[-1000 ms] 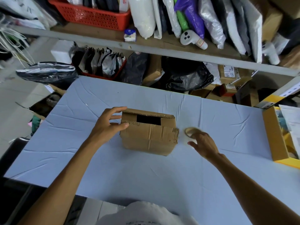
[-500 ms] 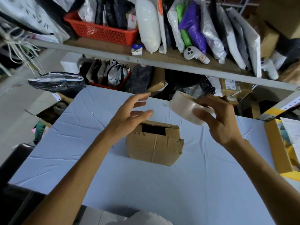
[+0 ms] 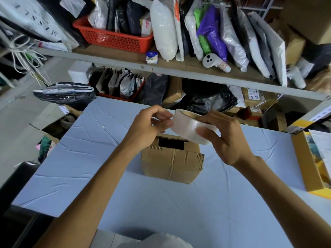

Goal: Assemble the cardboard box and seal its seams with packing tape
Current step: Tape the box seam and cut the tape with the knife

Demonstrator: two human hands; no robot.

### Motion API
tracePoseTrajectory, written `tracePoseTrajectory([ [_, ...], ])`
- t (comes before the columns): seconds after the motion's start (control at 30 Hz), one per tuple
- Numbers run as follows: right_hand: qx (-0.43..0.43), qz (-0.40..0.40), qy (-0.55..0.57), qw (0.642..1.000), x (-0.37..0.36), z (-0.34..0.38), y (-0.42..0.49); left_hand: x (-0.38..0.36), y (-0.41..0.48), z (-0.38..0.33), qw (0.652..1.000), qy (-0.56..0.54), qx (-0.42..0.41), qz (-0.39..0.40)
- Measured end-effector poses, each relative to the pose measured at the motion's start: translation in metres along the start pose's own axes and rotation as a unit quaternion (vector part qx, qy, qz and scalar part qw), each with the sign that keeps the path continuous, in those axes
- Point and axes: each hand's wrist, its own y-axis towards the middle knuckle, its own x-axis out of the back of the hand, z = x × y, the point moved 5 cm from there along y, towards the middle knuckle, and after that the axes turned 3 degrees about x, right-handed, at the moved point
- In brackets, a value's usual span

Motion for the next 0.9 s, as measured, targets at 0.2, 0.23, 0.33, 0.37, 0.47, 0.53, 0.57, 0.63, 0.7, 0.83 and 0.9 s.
tracePoseTrajectory([
  [0.2, 0.010, 0.033, -0.011, 0.999, -0.001, 0.004, -0.005, 0.006, -0.001, -0.004, 0.998, 0.055, -0.009, 0.002],
  [0.23, 0.014, 0.044, -0.022, 0.999, -0.001, 0.004, -0.006, 0.007, -0.001, -0.005, 0.998, 0.066, -0.005, 0.003],
  [0.33, 0.025, 0.076, -0.071, 0.994, -0.003, 0.006, -0.007, 0.010, 0.000, -0.005, 0.998, 0.059, 0.035, 0.004],
  [0.37, 0.025, 0.083, -0.086, 0.993, -0.004, 0.006, -0.008, 0.010, 0.000, -0.003, 0.997, 0.052, 0.055, 0.011],
  [0.47, 0.038, 0.103, -0.134, 0.985, -0.008, 0.010, -0.007, 0.010, 0.001, 0.003, 0.988, 0.029, 0.138, 0.058],
  [0.53, 0.047, 0.122, -0.178, 0.975, -0.010, 0.009, -0.006, 0.012, 0.001, 0.007, 0.978, -0.012, 0.186, 0.089],
  [0.57, 0.046, 0.130, -0.202, 0.970, -0.012, 0.008, -0.006, 0.014, 0.001, 0.007, 0.975, -0.036, 0.195, 0.098],
  [0.63, 0.024, 0.136, -0.213, 0.967, -0.014, 0.004, -0.005, 0.017, 0.001, 0.005, 0.976, -0.053, 0.181, 0.105],
  [0.7, 0.014, 0.133, -0.207, 0.969, -0.015, 0.002, -0.002, 0.016, 0.001, 0.005, 0.980, -0.042, 0.170, 0.095],
  [0.83, 0.014, 0.118, -0.219, 0.968, -0.012, 0.004, 0.004, 0.005, -0.001, 0.010, 0.978, -0.032, 0.189, 0.082],
  [0.9, 0.012, 0.116, -0.217, 0.969, -0.011, 0.006, 0.005, 0.005, 0.001, 0.008, 0.985, 0.003, 0.166, 0.055],
])
